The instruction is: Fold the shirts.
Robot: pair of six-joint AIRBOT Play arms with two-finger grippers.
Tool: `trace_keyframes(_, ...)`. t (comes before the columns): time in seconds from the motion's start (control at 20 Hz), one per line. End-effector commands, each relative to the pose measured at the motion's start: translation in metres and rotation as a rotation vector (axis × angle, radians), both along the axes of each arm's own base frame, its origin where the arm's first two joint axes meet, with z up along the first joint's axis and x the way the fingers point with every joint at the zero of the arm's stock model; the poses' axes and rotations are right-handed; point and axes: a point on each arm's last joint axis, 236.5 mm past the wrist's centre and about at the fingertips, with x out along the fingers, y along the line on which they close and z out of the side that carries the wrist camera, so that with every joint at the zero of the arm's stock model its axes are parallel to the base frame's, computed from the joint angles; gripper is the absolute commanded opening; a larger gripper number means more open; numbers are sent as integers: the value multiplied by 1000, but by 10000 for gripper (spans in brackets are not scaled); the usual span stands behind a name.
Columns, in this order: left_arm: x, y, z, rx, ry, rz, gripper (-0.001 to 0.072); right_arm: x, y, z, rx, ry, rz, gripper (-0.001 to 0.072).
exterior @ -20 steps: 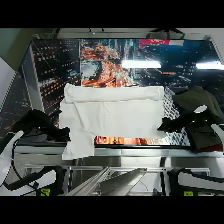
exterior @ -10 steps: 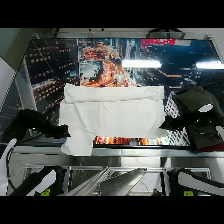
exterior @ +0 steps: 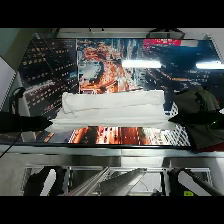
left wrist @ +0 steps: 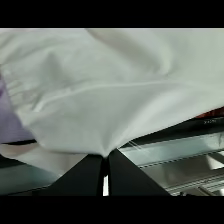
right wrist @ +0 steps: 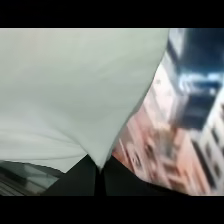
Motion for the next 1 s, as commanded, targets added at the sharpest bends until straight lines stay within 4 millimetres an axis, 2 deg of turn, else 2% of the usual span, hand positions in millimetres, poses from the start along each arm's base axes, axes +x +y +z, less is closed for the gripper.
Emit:
trace_keyframes(0.0, 28, -11, 25, 24, -76, -69, 15, 32, 14, 21, -28, -152, 13, 19)
trace_keyframes(0.15, 82, -13, 23, 25, -87, -93, 15, 83, 8, 42, -116, -308, -31, 19)
trace_keyframes(0.25, 113, -15, 8, 20, -47, -125, 15, 114, 8, 45, -141, -361, -31, 19)
trace_keyframes(0.35, 141, -16, -15, 7, 15, -141, 16, 134, 12, 30, -133, -336, -11, 19)
trace_keyframes(0.5, 179, -13, -53, -5, 84, -152, 15, 163, 9, -7, -128, -285, -19, 20)
trace_keyframes(0.7, 211, -8, -98, -21, 158, -152, 16, 177, 21, -53, -72, -244, -1, 22)
trace_keyframes(0.8, 223, -7, -113, -25, 174, -153, 16, 178, 23, -63, -58, -239, 6, 26)
trace_keyframes(0.9, 235, -5, -117, -25, 171, -156, 18, 181, 16, -59, -71, -256, 8, 44)
trace_keyframes(0.95, 240, -4, -114, -26, 170, -157, 59, 184, 10, -51, -76, -273, 1, 216)
